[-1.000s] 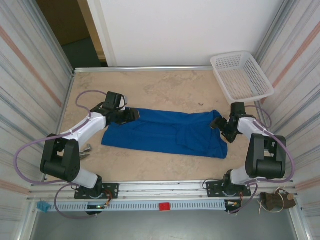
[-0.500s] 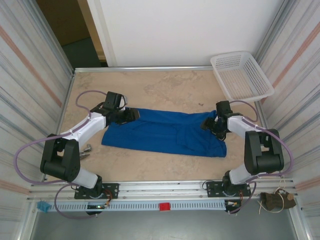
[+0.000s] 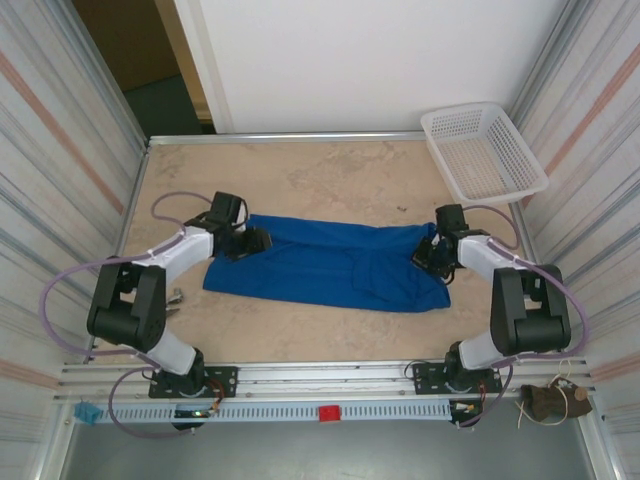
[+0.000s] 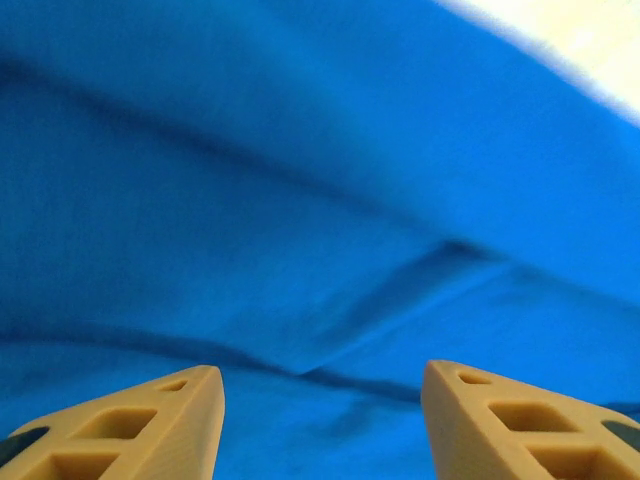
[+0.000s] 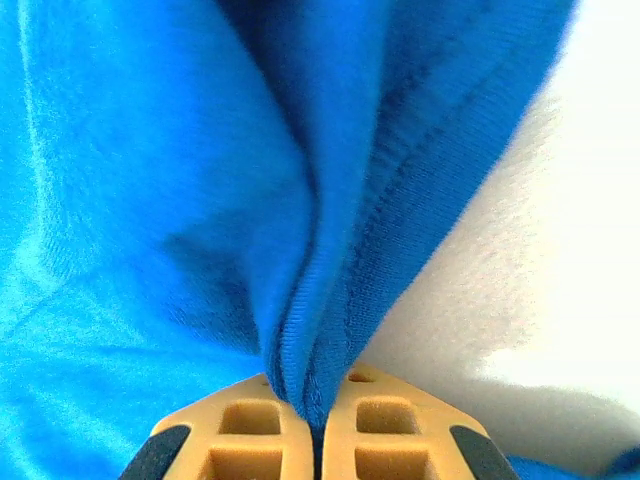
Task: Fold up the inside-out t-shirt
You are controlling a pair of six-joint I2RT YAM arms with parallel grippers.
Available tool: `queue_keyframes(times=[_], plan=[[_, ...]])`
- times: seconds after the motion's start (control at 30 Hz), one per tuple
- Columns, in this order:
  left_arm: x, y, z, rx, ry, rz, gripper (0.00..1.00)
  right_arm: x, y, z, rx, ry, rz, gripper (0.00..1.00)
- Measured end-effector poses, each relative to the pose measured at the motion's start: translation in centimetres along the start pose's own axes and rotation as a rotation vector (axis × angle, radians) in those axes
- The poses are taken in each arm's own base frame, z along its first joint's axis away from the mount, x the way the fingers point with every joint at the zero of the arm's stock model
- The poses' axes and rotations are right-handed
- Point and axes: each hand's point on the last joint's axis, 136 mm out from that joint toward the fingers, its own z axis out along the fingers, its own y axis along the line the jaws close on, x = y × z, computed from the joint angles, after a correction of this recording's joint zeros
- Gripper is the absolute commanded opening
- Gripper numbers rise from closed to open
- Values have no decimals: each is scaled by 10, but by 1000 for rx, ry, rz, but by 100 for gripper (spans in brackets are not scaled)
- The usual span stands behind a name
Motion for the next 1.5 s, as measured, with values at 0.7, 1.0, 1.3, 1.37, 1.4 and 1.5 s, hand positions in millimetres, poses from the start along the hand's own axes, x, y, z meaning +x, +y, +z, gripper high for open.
queue_keyframes(times=[0.7, 1.0, 1.3, 1.37, 1.4, 1.5], plan=[[-7, -60, -18, 24, -69, 71, 56, -16, -15, -49, -71, -52, 80, 0], [-37, -21, -29, -32, -90, 21, 56, 17, 54, -65, -108, -39, -136, 0], [-48, -2, -35, -19, -88, -11, 56, 51, 138, -92, -162, -65, -310, 0], [-53, 5, -38, -13, -92, -28, 56, 63, 163, -95, -178, -63, -354, 0], [-56, 7, -40, -9, -95, -37, 56, 69, 173, -95, -182, -59, -372, 0], [-74, 15, -48, 9, -120, -63, 56, 88, 204, -89, -184, -44, -415, 0]])
